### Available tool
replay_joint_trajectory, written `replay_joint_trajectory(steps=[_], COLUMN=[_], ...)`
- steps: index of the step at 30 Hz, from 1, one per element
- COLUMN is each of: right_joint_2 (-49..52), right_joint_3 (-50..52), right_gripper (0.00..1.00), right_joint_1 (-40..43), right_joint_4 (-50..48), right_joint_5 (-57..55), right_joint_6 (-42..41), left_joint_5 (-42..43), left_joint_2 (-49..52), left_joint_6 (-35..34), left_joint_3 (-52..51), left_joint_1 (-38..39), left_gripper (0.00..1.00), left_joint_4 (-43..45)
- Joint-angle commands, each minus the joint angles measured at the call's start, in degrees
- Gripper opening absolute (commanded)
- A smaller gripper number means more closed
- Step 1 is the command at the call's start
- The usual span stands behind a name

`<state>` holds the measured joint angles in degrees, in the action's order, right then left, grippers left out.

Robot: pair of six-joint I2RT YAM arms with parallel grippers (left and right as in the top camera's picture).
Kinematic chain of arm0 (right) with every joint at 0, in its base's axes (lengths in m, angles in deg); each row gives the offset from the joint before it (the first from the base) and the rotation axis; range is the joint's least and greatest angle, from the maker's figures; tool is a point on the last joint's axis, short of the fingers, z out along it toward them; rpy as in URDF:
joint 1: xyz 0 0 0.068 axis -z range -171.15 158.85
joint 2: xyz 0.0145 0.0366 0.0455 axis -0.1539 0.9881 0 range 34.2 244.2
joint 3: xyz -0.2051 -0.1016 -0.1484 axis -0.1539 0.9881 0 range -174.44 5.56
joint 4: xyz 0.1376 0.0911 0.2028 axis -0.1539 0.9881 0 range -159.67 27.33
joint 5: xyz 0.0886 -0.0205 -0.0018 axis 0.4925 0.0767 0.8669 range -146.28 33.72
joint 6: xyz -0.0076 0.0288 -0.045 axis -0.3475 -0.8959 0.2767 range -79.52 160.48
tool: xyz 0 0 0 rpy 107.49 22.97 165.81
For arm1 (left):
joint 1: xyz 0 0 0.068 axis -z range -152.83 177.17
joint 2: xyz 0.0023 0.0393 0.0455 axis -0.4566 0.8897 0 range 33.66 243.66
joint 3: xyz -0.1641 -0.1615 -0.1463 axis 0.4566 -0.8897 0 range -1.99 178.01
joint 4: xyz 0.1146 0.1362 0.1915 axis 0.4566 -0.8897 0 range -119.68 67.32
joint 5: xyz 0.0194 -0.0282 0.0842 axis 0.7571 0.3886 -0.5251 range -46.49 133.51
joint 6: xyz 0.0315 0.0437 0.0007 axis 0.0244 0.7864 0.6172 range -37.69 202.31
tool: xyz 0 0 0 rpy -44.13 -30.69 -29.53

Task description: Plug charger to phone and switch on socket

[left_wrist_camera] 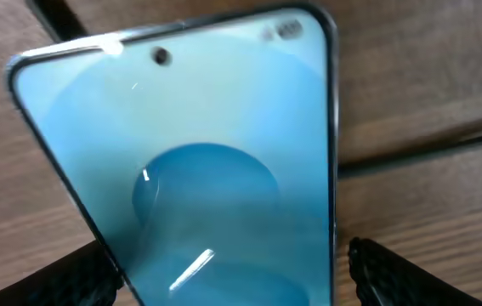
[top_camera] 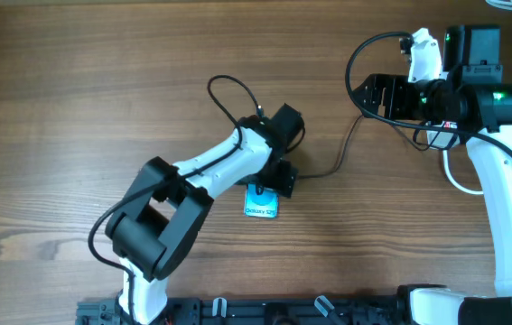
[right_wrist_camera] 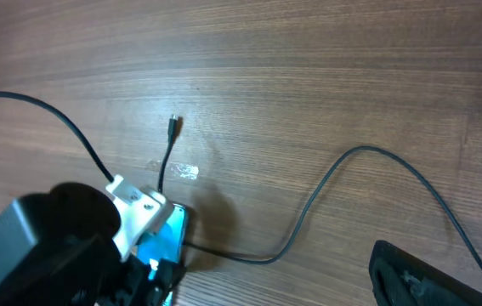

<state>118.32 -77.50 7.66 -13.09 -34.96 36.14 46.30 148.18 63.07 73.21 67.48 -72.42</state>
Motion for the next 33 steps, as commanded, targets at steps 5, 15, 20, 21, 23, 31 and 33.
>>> replay_joint_trajectory(steps=[5,15,20,21,23,31,33], right_joint_2=[0.5,0.5,0.5,0.5,0.5,0.5,0.5], right_joint_3=[-1.2,-1.2,-1.2,-1.2,-1.2,-1.2,-1.2], right_gripper=[1.0,0.99,1.0,1.0,1.0,1.0,1.0], right_joint_1=[0.3,0.3,0.3,0.3,0.3,0.3,0.3], right_joint_4=[0.5,0.5,0.4,0.4,0.4,0.4,0.4], right_joint_5=[-0.7,-0.7,-0.7,-0.7,-0.7,-0.8,-0.8], right_joint_6=[-0.6,-0.8,-0.8,-0.8,-0.8,-0.8,-0.8], left_joint_5=[-3.1,-4.4,-7.9,-7.8,-7.8,-6.4,-3.7], left_joint_2=[0.0,-0.1,-0.1,-0.1,-0.1,-0.1,-0.1], left_joint_6=[-2.5,-8.7,-8.6,-8.6,-8.6,-8.2,-8.3], left_joint_3=[-1.1,-1.0,-1.0,-1.0,-1.0,-1.0,-1.0], left_joint_1=[1.6,-3.3,-15.3,-17.3,-22.3,-28.8,-28.3], left_gripper=[0.82,0.66,0.66,0.66,0.65,0.66,0.64], left_joint_4=[-1.3,-0.6,0.5,1.2,3.6,5.6,5.7])
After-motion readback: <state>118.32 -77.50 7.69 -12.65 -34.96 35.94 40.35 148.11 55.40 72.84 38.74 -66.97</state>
